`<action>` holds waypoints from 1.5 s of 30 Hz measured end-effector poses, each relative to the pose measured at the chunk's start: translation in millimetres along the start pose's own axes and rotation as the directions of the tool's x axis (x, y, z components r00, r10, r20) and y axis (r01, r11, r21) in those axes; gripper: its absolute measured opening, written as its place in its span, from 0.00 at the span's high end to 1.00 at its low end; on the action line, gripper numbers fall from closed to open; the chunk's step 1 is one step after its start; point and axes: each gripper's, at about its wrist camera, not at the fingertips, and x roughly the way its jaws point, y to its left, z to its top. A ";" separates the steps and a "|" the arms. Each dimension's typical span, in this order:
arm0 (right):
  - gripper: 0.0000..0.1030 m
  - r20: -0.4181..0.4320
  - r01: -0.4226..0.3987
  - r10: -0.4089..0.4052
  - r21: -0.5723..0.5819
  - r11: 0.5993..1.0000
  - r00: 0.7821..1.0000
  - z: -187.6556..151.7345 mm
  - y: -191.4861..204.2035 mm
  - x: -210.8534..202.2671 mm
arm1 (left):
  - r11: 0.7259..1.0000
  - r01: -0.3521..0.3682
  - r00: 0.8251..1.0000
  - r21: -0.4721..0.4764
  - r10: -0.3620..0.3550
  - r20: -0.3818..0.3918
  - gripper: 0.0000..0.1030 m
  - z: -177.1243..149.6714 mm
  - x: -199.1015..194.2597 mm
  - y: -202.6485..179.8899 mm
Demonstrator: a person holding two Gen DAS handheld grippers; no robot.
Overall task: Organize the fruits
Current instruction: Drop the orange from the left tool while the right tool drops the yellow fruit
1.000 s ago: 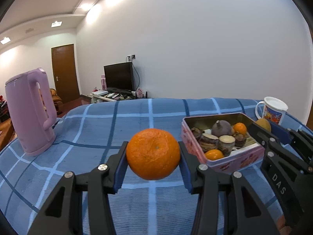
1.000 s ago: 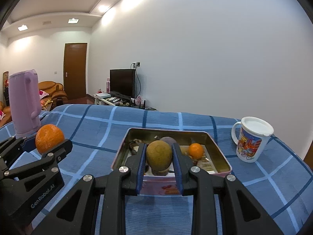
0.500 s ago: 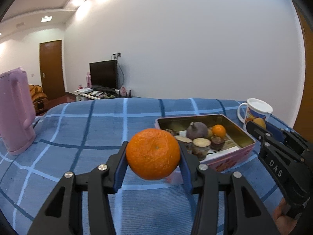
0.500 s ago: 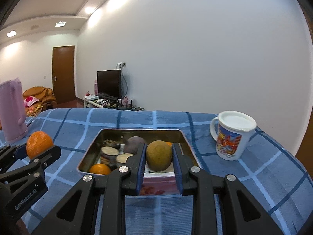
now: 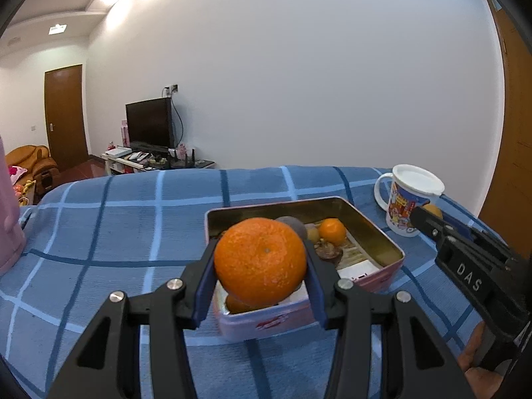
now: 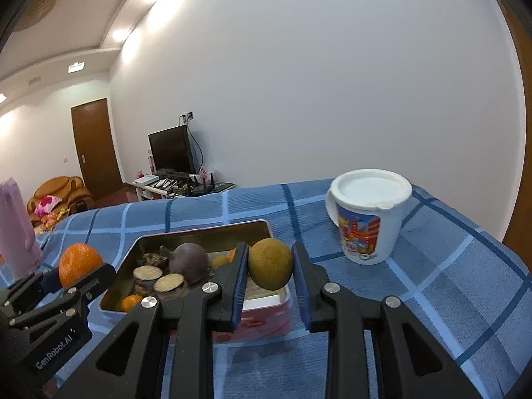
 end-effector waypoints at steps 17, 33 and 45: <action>0.72 -0.054 0.046 -0.051 -0.102 0.994 0.997 7.1 21.9 45.1 | 0.999 -0.019 0.999 -0.041 0.017 -0.045 0.52 9.0 42.3 -4.9; 0.72 -0.212 -0.068 0.030 -0.174 0.982 0.977 6.0 39.9 83.4 | 0.997 -0.053 0.988 -0.061 0.043 -0.151 0.52 9.2 67.8 -0.9; 0.72 -0.281 -0.120 0.080 -0.130 0.984 0.957 2.3 34.8 95.5 | 0.996 -0.080 0.983 -0.041 0.072 -0.170 0.52 9.4 73.1 -5.0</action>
